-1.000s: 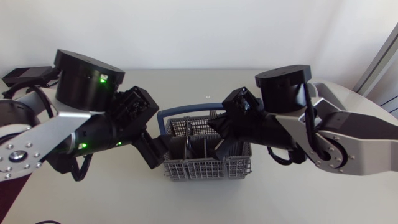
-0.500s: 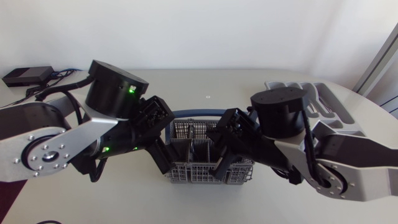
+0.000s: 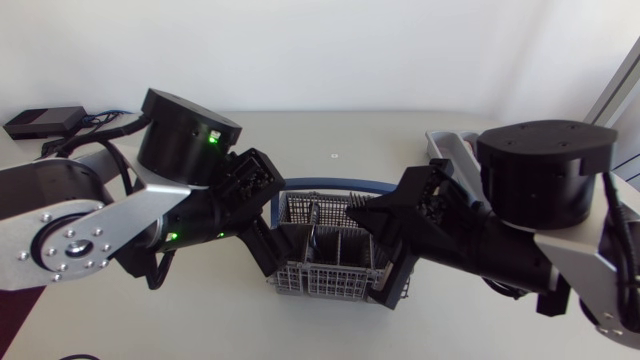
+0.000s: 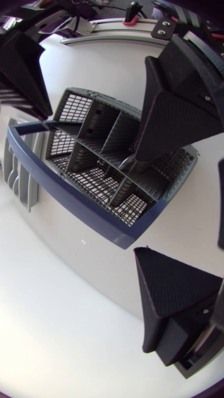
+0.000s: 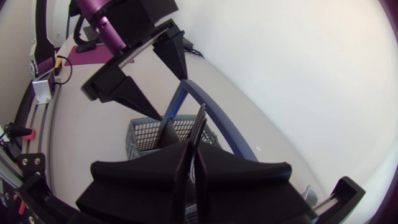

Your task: Sort the cutlery from the basket into the organizer compartments.

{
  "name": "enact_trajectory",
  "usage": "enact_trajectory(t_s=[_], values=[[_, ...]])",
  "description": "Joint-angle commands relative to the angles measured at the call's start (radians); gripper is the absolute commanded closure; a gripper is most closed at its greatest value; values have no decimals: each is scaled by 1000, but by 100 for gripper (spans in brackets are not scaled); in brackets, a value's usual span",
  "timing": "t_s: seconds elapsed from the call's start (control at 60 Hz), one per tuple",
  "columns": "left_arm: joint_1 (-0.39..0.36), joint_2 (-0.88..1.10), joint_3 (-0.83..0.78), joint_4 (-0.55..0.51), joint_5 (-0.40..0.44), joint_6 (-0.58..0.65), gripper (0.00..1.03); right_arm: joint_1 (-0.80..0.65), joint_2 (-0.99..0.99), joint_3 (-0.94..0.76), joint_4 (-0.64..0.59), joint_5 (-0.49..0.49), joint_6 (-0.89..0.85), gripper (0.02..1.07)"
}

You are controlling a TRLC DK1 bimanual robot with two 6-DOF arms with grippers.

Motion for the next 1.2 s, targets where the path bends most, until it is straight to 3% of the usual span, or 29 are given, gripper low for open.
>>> enact_trajectory(t_s=[0.0,0.267,0.517,0.9,1.067,1.183], values=[[-20,-13,45,1,-6,6,7,9,-38,68,-50,-42,42,101],[-72,-39,68,1,20,10,5,-11,-76,199,-176,-197,145,101],[-38,-19,150,-16,298,-28,5,-130,-87,271,-249,-420,229,101],[-16,79,150,45,569,10,6,-135,-98,277,-274,-473,251,101],[-15,105,136,102,623,33,8,-135,-93,283,-281,-498,265,101],[-18,121,119,148,647,44,15,-138,-92,288,-286,-510,271,101]])
